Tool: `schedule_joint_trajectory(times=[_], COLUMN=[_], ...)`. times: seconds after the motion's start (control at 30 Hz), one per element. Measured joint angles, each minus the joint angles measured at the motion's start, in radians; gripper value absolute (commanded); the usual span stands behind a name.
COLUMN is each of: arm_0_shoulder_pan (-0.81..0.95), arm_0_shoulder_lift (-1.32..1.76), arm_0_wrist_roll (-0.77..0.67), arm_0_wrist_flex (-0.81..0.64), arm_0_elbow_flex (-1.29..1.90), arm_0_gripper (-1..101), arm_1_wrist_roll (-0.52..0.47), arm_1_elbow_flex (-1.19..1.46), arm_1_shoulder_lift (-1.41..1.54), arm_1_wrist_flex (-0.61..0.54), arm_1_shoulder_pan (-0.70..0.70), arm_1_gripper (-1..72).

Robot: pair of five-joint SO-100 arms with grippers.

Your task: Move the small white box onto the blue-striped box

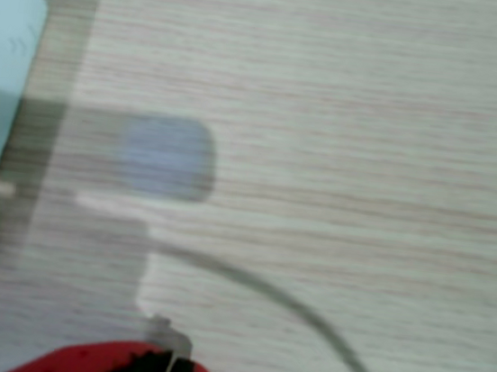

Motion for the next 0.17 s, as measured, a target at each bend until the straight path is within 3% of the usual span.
schedule_joint_trajectory(times=[0.17], arm_0_shoulder_pan=[0.0], arm_0_shoulder_lift=[0.0], arm_0_wrist_roll=[0.0], arm_0_wrist_flex=[0.0], arm_0_elbow_flex=[0.0], arm_0_gripper=[0], arm_1_wrist_roll=[-0.032], arm_1_elbow_flex=[0.0], arm_1_shoulder_lift=[0.0], arm_1_wrist_flex=[0.0], arm_1_shoulder_pan=[0.012], arm_1_gripper=[0.2])
